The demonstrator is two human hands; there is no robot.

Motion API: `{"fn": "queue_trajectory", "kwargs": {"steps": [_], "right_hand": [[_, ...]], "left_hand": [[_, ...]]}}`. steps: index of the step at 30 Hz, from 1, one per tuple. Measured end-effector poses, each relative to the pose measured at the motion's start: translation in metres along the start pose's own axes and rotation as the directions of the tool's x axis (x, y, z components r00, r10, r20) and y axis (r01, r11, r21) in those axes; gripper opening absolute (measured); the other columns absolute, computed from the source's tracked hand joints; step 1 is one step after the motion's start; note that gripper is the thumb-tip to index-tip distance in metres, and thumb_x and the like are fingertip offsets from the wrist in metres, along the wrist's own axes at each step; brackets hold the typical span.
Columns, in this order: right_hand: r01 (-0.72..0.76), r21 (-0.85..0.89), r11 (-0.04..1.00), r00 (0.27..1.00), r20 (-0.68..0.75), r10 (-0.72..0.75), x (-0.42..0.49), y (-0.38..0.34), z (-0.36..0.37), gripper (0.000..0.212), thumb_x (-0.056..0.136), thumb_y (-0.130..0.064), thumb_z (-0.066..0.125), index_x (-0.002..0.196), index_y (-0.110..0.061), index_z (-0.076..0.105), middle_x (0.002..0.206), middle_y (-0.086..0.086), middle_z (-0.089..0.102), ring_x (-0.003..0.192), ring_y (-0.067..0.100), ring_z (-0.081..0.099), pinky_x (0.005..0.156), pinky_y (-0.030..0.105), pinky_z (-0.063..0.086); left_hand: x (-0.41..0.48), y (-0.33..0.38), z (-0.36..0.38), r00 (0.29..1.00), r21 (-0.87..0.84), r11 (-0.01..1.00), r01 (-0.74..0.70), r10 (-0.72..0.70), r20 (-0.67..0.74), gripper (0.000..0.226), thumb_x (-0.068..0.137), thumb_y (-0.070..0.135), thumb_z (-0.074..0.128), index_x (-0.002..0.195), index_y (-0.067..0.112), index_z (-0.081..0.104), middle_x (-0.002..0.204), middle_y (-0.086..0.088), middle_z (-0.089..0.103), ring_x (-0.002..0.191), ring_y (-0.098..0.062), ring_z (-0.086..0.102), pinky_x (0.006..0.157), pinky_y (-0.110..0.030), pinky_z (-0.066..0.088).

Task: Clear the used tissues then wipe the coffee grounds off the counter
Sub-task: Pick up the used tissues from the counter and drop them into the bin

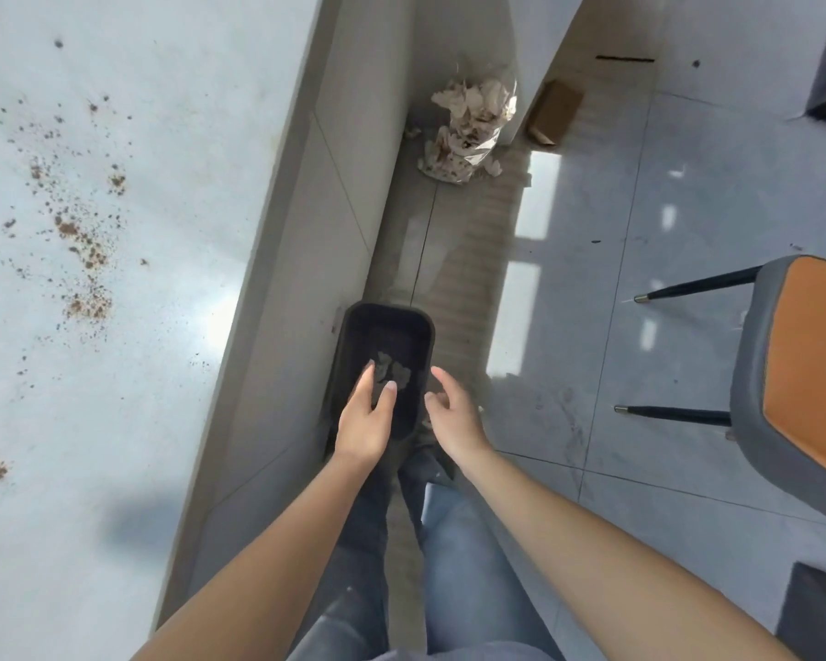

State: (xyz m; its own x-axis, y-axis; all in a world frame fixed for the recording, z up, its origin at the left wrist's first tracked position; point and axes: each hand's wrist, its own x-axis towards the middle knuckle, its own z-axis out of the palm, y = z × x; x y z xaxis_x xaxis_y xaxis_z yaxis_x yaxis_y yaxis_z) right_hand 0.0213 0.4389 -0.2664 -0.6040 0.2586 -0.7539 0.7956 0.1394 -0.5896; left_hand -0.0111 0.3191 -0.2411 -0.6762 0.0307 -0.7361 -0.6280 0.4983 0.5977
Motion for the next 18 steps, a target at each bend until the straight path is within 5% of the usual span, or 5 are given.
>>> {"fn": "queue_trajectory", "kwargs": {"steps": [7, 12, 18], "right_hand": [[0.280, -0.265, 0.922, 0.953, -0.040, -0.301, -0.022, -0.052, -0.034, 0.051, 0.100, -0.021, 0.044, 0.149, -0.021, 0.030, 0.160, -0.003, 0.019, 0.147, 0.018, 0.010, 0.117, 0.029, 0.007], [0.501, -0.605, 0.619, 0.835, 0.148, -0.531, -0.046, -0.099, -0.063, 0.061, 0.100, -0.040, 0.037, 0.153, -0.033, 0.007, 0.160, -0.012, -0.012, 0.147, 0.013, -0.014, 0.118, 0.046, -0.004], [0.564, -0.727, 0.392, 0.735, 0.226, -0.640, -0.073, -0.157, -0.074, 0.064, 0.098, -0.050, 0.025, 0.151, -0.036, -0.009, 0.150, -0.019, -0.029, 0.145, 0.012, -0.023, 0.114, 0.050, -0.014]], "left_hand": [[-0.016, 0.052, -0.012, 0.969, 0.056, 0.968, -0.246, 0.246, 0.000, 0.056, 0.101, 0.026, 0.040, 0.151, 0.015, 0.018, 0.159, 0.001, 0.018, 0.147, -0.009, 0.012, 0.119, -0.029, 0.012], [-0.054, 0.084, -0.030, 0.864, 0.328, 0.812, -0.483, 0.503, 0.029, 0.060, 0.099, 0.041, 0.038, 0.152, 0.026, 0.013, 0.158, 0.011, 0.005, 0.147, -0.009, -0.001, 0.119, -0.038, 0.001], [-0.097, 0.109, -0.083, 0.816, 0.443, 0.762, -0.472, 0.568, -0.109, 0.066, 0.097, 0.048, 0.033, 0.150, 0.034, -0.003, 0.153, 0.020, -0.010, 0.146, -0.005, -0.012, 0.119, -0.036, -0.005]]}}
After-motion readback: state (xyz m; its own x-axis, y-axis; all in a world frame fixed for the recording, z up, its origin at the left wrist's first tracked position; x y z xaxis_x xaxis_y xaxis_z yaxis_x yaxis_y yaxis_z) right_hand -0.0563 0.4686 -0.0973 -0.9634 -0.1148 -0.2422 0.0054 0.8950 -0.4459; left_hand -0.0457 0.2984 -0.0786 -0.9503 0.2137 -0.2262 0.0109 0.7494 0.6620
